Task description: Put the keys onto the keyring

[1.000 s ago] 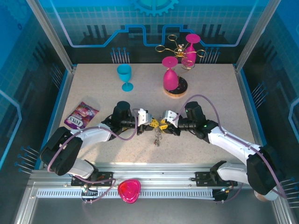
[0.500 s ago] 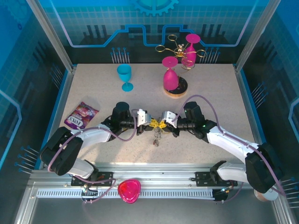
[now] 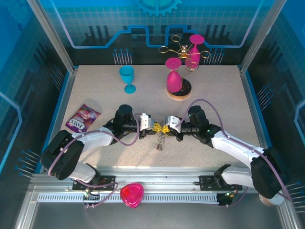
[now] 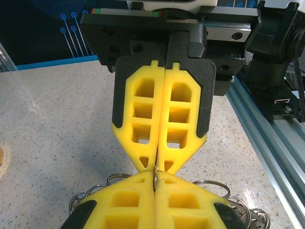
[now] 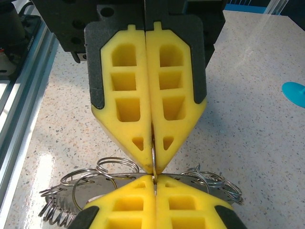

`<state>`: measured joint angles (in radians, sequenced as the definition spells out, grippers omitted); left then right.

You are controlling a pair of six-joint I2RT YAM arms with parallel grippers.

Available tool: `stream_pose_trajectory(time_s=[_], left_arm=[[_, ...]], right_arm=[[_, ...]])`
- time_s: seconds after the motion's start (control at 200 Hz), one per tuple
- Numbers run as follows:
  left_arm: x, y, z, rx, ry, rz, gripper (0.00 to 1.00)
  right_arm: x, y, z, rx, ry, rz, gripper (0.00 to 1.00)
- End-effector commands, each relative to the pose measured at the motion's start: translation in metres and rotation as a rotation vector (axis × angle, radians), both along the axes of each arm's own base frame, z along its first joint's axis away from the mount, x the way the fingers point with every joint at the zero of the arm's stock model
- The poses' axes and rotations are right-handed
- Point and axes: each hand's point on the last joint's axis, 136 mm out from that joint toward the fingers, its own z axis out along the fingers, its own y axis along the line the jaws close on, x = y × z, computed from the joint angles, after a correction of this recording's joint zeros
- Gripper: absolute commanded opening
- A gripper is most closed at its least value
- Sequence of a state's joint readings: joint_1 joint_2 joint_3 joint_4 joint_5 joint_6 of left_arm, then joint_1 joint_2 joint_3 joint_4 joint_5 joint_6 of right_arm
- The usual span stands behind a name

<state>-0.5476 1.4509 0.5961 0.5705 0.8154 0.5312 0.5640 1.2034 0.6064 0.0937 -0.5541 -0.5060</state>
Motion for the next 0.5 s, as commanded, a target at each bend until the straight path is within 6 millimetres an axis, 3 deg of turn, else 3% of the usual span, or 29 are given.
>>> stream_pose_trajectory(time_s=[0.0,0.225,0.34,0.495], left_arm=[[-0.006,0.000,0.002,0.002,-0.012,-0.018,0.10],[-0.004,0.006,-0.009,0.038,0.035,0.041,0.16],[-0.004,0.007,-0.015,0.049,0.047,0.051,0.00],[0.000,0.008,-0.017,0.057,0.034,0.067,0.00]], right_arm=[[-0.005,0.006,0.016,0.048,-0.068,0.041,0.00],[-0.005,0.004,0.010,0.031,-0.037,0.021,0.00],[-0.006,0.005,0.009,0.035,-0.024,0.023,0.00],[-0.005,0.005,0.007,0.029,-0.015,0.022,0.00]])
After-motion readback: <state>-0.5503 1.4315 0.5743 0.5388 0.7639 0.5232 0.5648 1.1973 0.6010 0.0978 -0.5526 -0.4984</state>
